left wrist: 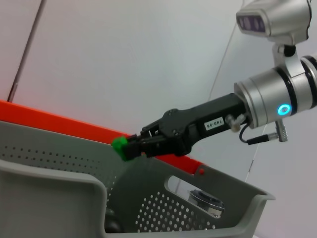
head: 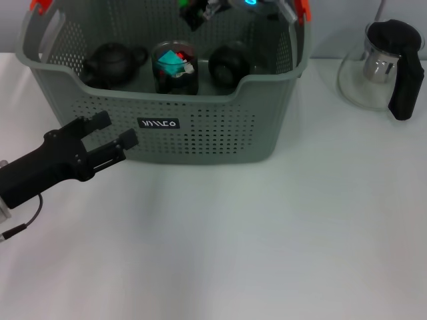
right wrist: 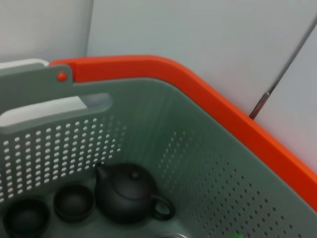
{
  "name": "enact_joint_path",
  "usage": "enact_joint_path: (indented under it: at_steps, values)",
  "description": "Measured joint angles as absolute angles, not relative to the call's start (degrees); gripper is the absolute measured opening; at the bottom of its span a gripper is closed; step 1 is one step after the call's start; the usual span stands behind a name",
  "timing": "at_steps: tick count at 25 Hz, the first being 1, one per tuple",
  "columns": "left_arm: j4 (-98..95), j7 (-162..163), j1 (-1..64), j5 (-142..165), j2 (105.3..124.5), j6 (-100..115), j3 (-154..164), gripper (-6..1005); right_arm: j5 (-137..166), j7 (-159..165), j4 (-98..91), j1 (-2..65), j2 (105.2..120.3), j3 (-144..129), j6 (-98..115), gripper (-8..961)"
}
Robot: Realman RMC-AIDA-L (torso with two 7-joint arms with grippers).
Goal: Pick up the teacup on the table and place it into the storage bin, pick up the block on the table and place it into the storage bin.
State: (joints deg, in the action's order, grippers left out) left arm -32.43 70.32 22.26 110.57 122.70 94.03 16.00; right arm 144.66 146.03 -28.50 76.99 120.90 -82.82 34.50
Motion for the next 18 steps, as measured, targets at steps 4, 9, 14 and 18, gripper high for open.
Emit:
enact_joint_path:
  at_steps: [4,9,14,18]
  values:
    - [-32.4,70.3,22.3,110.6,122.70,94.0,16.0,830,144.4,146.2,-28.1,77.0,120.93,-83.7,34.1,137]
    - [-32.4,70.2,22.3,110.6,122.80,94.0,16.0,829,144.4,146.0,-28.0,77.2,120.94,-83.8,34.2,137]
    - [-32.4,70.2,22.1,110.6,122.79,94.0,16.0,829,144.1,146.0,-27.9,77.4,121.02,-84.0,33.7,137]
    - [-32.4,70.1,22.0,110.6,122.87,94.0,16.0,829,143.1,145.8,-27.9,77.8,121.02,-84.1,33.9,137]
